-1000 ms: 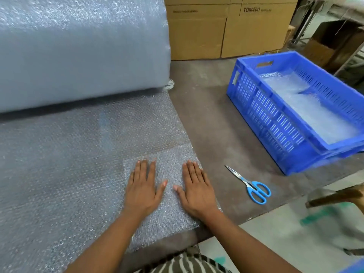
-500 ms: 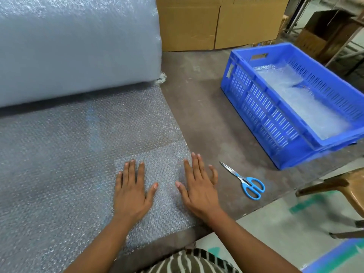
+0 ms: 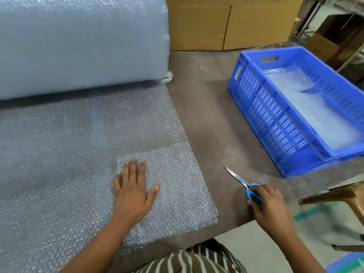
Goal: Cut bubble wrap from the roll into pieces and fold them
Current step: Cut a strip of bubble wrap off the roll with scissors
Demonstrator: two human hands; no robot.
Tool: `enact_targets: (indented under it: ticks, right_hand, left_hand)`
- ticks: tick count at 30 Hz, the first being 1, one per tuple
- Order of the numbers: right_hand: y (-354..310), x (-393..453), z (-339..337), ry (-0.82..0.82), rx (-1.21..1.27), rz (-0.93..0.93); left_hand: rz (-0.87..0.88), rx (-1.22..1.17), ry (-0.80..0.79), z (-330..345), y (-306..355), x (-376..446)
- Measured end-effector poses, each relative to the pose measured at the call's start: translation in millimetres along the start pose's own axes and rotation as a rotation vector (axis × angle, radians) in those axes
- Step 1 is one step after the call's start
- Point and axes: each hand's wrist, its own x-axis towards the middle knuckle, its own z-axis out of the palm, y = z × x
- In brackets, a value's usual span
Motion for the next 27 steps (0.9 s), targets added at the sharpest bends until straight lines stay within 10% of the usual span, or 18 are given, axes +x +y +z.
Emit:
enact_targets:
  ticks: [14, 21, 27]
  right_hand:
    - [18.9, 58.2, -40.5, -0.32, 0.039, -0.072]
    - [-3.3, 132.0, -54.0, -0.676, 1.005, 0.198]
    - [-46.3, 201.6, -48.1, -0.928, 1.08, 0.101]
  left_hand:
    - [-0.077, 0.022, 0.005, -7.6, 12.6, -5.2]
    - [-0.15, -0.012, 0.306, -10.3, 64.9, 16.7]
    - [-0.235, -0.302, 0.468, -14.8, 166.4, 63.3]
